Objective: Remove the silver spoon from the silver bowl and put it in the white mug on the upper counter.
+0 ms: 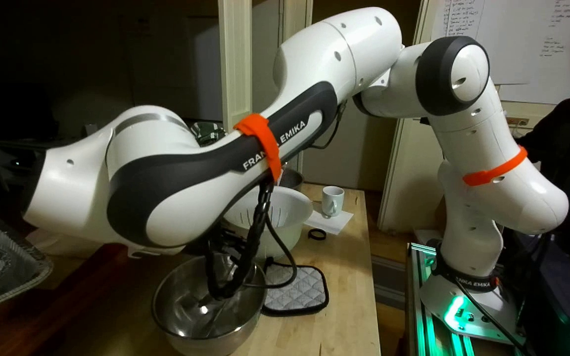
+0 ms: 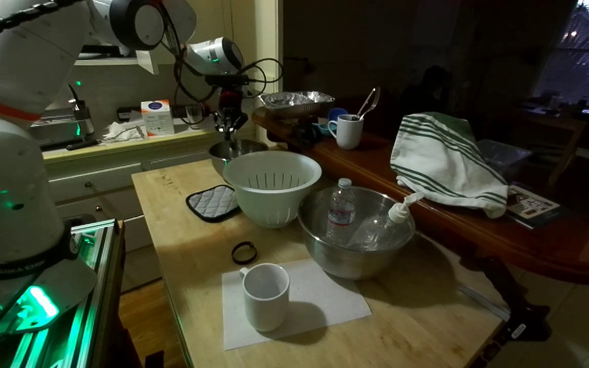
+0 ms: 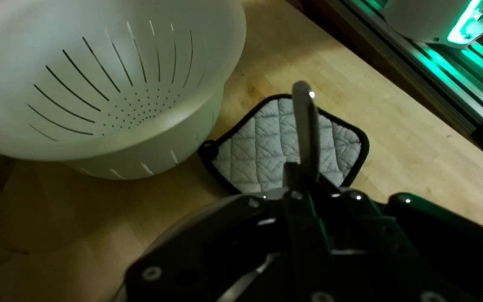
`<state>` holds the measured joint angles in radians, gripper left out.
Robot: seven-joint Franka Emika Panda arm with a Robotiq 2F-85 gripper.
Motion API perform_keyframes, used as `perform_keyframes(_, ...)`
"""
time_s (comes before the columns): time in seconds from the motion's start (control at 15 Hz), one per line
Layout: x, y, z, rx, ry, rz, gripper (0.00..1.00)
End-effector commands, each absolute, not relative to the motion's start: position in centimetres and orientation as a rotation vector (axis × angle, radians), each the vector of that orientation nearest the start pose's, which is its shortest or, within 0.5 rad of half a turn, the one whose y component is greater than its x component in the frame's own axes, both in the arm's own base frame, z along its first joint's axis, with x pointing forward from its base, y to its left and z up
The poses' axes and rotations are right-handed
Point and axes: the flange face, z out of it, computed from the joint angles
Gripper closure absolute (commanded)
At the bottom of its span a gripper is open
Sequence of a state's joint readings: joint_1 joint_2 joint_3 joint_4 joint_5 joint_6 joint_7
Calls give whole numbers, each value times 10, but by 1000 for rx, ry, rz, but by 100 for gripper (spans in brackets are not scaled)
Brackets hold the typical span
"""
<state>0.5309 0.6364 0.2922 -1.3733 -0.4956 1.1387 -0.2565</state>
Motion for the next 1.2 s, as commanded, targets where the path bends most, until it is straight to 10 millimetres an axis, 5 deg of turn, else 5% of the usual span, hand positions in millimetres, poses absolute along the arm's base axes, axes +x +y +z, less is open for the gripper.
perform_keyframes(0.0,487,371,358,2054,1243,-967,99)
perform_keyframes(0.27,487,356,383,2025,1328,-1047,99)
perform_keyframes(0.53,468,345,401,1810,1183,-1235,99)
perform_keyframes(0.6,459,320,382,1774,1172,-1262,99)
perform_keyframes(0.8,457,300,375,1676,1105,-1350,99)
perform_keyframes(0.87,466,316,375,1760,1117,-1295,94)
perform_keyframes(1.13,463,304,367,1701,1085,-1346,94)
